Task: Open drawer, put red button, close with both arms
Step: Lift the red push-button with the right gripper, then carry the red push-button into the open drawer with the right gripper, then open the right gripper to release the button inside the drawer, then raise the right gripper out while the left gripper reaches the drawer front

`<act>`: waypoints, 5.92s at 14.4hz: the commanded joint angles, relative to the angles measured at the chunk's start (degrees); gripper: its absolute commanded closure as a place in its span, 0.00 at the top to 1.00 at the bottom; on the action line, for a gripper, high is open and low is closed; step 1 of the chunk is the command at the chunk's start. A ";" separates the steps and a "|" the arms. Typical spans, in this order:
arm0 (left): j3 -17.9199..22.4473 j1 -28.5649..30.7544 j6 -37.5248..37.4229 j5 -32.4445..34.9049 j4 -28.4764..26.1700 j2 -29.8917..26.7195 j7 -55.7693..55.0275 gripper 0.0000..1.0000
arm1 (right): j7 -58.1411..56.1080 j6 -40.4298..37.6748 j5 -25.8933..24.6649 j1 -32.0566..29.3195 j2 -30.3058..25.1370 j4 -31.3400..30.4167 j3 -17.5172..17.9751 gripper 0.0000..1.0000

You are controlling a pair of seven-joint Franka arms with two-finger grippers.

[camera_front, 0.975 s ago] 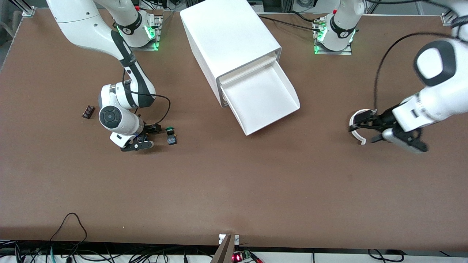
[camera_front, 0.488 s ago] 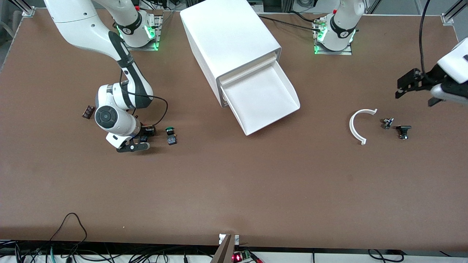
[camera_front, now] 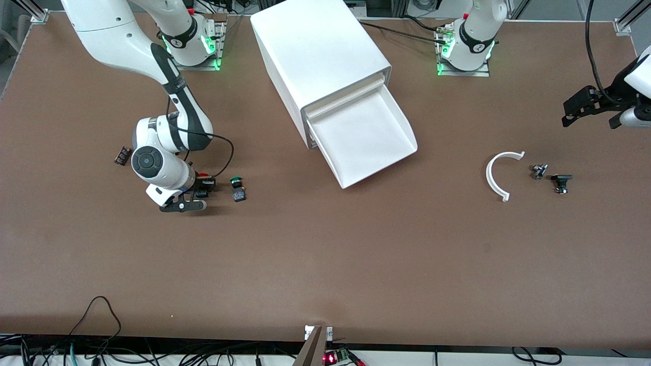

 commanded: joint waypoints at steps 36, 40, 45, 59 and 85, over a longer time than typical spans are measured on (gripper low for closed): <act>0.96 -0.73 -1.80 1.16 2.62 0.73 -0.51 1.00 | -48.46 -28.42 1.75 25.46 7.99 49.76 11.50 0.33; 1.49 -0.73 -1.89 0.98 2.62 0.91 -0.42 1.00 | -48.73 -28.78 1.67 30.75 9.92 50.03 9.73 0.33; 1.84 -0.73 -1.89 0.98 2.80 1.00 -0.42 1.00 | -54.53 -32.03 0.52 32.96 10.89 49.68 9.73 0.33; 1.40 -1.60 -1.45 1.07 2.80 2.31 -0.94 1.00 | -51.91 -30.37 -0.79 35.07 13.44 50.03 9.46 1.00; -6.32 -22.44 39.51 1.07 -15.37 26.41 -46.74 1.00 | 12.73 -35.20 -6.42 14.34 -8.96 33.35 -4.26 1.00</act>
